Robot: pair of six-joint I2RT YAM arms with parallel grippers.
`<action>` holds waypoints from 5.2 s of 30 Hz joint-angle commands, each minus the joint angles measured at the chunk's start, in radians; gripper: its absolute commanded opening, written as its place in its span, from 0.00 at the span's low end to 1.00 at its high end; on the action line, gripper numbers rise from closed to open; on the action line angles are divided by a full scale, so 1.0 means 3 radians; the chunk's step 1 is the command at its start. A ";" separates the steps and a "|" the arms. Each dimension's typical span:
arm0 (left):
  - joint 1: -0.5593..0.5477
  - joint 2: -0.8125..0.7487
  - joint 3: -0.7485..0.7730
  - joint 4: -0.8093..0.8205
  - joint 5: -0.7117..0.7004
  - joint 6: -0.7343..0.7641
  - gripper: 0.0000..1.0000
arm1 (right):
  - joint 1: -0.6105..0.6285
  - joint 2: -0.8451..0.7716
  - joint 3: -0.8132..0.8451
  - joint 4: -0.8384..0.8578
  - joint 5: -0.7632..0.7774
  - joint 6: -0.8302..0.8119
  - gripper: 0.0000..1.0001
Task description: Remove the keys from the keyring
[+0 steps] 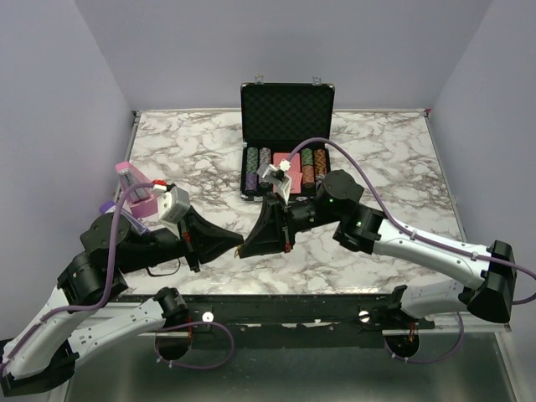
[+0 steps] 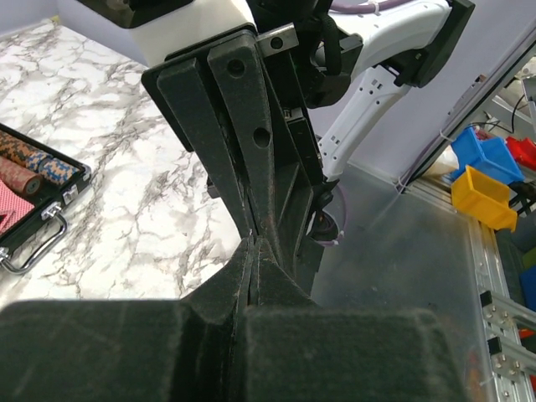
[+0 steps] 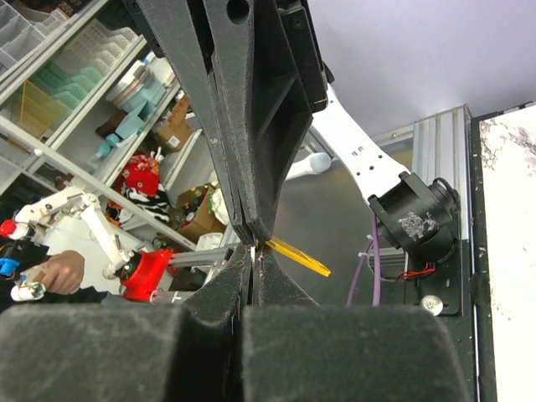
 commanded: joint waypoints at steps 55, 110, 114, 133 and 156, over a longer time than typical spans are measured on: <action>-0.0029 -0.0523 -0.0385 0.0284 -0.0663 -0.0554 0.46 | 0.0221 0.0155 0.0364 -0.0242 0.0342 -0.0237 0.01; -0.0029 -0.0692 -0.0892 0.0846 -0.0147 -0.1075 0.00 | 0.0232 -0.0141 0.0287 -0.0134 0.0817 -0.0344 0.01; -0.0029 -0.0681 -0.0897 0.0887 -0.0121 -0.1090 0.00 | 0.0232 -0.0162 0.0267 -0.0119 0.0879 -0.0344 0.01; -0.0029 -0.0681 -0.0989 0.1179 -0.0034 -0.1193 0.00 | 0.0232 -0.0310 0.0134 0.0050 0.1165 -0.0314 0.01; -0.0029 -0.0242 -0.0642 0.0893 0.0722 -0.0958 0.00 | 0.0232 -0.0315 0.0134 0.0116 0.1078 -0.0257 0.01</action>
